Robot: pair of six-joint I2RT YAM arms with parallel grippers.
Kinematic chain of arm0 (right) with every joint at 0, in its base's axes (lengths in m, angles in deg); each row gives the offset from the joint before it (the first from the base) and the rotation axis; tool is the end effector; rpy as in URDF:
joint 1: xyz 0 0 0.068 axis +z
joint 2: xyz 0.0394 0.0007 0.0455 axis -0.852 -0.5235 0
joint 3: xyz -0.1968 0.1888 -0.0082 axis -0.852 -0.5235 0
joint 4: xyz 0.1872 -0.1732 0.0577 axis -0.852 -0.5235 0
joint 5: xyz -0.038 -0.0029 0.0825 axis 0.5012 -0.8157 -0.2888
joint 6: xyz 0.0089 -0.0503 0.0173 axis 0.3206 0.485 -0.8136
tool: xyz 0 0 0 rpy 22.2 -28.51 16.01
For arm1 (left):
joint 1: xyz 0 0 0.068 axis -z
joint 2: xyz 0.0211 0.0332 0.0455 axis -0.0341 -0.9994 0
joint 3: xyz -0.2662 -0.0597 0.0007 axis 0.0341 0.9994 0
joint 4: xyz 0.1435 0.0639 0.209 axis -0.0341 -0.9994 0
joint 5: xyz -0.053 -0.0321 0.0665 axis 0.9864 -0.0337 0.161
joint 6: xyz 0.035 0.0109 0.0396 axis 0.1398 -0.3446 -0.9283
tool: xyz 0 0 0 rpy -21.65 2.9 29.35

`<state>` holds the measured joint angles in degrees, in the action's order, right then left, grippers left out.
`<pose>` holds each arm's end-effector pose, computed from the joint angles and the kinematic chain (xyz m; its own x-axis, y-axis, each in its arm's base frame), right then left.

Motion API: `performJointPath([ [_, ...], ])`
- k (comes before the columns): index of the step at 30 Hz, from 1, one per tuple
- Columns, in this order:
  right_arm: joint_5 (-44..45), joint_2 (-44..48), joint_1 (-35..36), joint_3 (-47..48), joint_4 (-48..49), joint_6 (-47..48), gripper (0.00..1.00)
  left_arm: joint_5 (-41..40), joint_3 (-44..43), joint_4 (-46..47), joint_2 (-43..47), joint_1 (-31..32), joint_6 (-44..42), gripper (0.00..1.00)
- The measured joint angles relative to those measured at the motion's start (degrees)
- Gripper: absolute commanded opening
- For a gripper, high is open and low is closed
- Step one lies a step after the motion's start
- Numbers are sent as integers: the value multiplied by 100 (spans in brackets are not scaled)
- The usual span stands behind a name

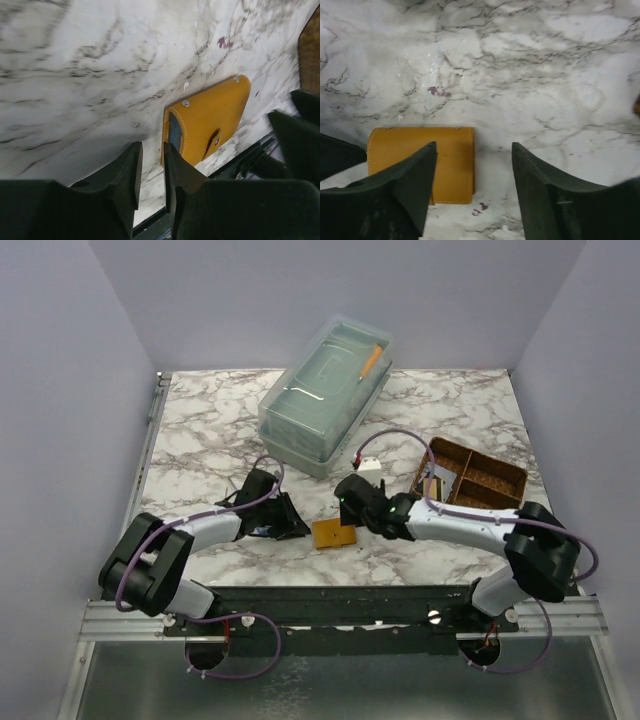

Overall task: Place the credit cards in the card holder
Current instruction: Move the card holder to the center of the board, then reset both arms

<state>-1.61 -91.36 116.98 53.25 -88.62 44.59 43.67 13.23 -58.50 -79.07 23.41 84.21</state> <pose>0.1766 0.2545 0.1871 -0.6961 -0.0652 -0.7150 -0.1710 0.9822 0.0770 0.2107 -0.1158 0.1399 -0.9269 -0.3444 -0.1490 -0.1560 0.7148 -0.6817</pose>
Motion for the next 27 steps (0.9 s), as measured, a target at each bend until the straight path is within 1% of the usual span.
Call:
performJointPath([
  [1,-63,146,-31,28,-146,111,69,24,-11,85,-111,116,-17,29],
  [3,-256,461,-457,214,-507,393,73,74,-76,260,-354,413,-15,29],
  [6,-356,811,-841,750,-953,811,81,52,-339,514,-702,966,26,27],
  [8,-361,1032,-986,1119,-1185,1060,84,-15,-472,632,-868,1239,92,29],
  [10,-372,1244,-1139,1493,-1443,1283,90,-122,-505,695,-855,1427,168,37],
  [13,-319,1495,-1322,2068,-1808,1545,95,-319,-509,640,-640,1467,219,50],
  [15,-229,1670,-1408,2391,-1987,1700,99,-540,-614,317,-284,1467,155,59],
  [19,-109,2044,-1414,3014,-2229,2013,100,-1008,-1128,-474,498,1449,-114,72],
  [24,127,2559,-1414,3606,-2205,2529,100,-1687,-1864,-1410,1484,1296,-656,88],
  [27,258,2815,-1414,3847,-2041,2872,100,-2009,-2428,-1803,1888,1145,-1062,91],
])
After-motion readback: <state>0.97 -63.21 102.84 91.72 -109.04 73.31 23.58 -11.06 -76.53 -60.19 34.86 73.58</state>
